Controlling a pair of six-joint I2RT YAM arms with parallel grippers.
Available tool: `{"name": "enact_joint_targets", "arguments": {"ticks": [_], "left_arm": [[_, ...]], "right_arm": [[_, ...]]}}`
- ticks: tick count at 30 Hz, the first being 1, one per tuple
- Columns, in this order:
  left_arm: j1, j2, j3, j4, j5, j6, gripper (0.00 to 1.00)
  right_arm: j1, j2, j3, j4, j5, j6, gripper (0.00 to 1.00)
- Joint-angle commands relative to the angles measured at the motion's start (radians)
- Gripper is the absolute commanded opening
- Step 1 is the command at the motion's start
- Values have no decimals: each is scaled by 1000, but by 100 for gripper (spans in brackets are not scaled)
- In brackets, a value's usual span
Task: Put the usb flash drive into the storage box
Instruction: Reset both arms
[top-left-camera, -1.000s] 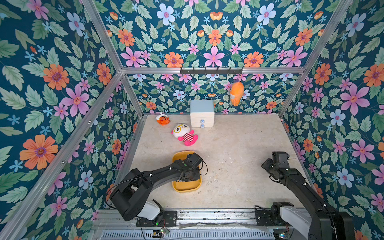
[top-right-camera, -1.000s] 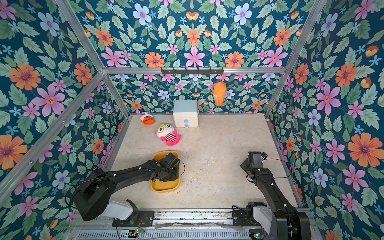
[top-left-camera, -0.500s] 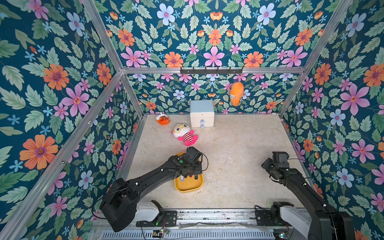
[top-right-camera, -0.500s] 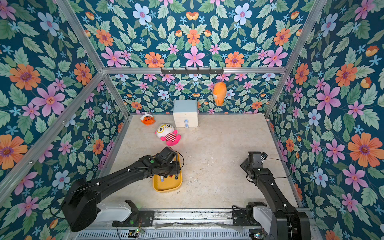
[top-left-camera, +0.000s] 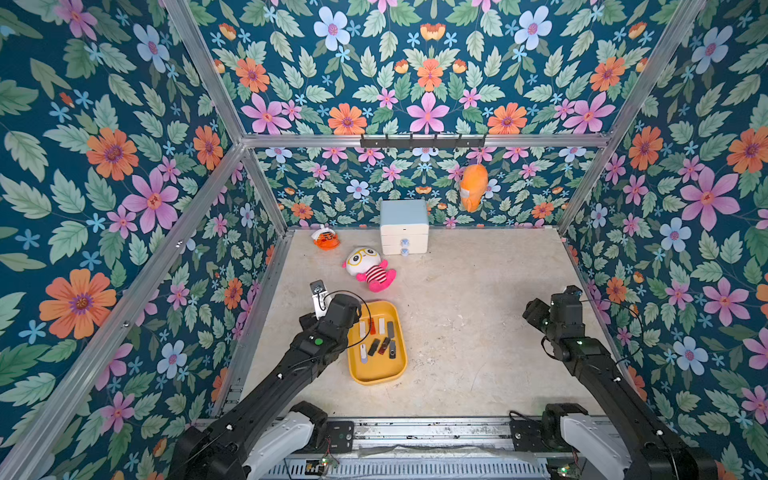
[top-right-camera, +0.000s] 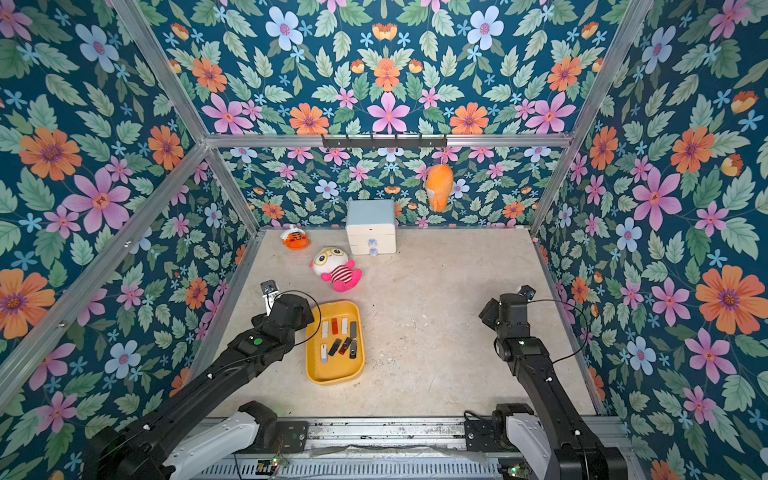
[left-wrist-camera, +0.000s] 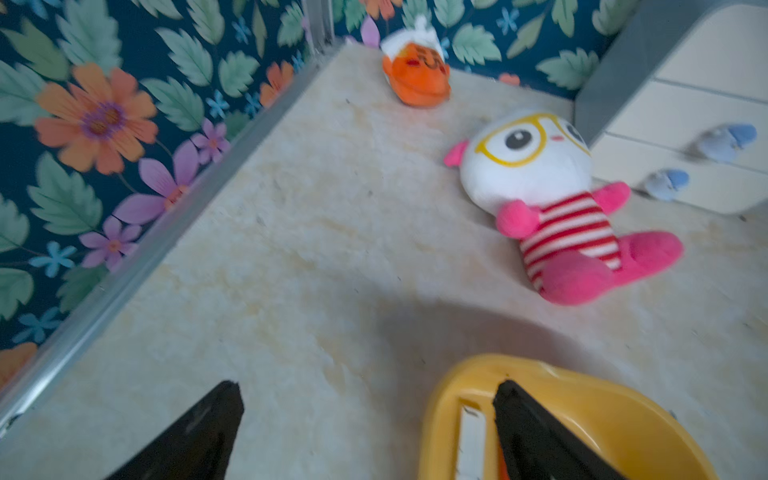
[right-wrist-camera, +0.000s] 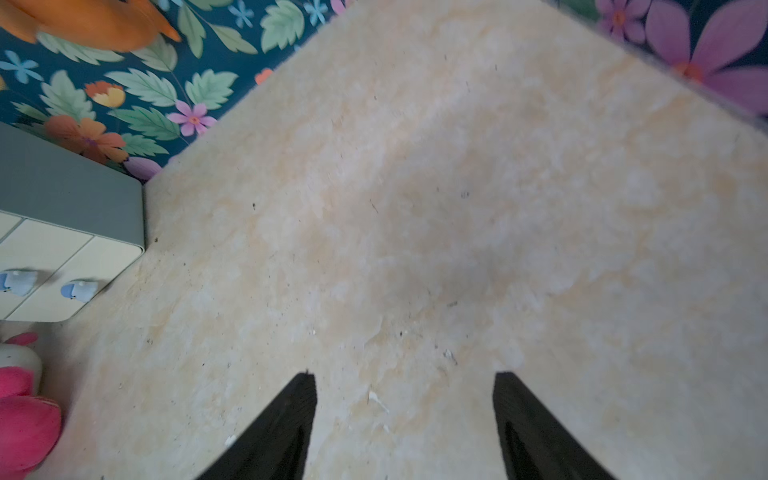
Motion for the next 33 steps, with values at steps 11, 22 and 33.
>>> {"name": "enact_joint_targets", "arguments": {"ticks": [11,22,33], "left_arm": [[212,308,-387,1278,8,582,99],[400,679,-325,1630,435,574,99],[471,669,-239,1441,551,525,99]], "right_arm": [[0,35,-314,701,213,-299,95],[-17,497,-323,1322,188,-381,94],[-37,573,-189,1109,173,-372,99]]}}
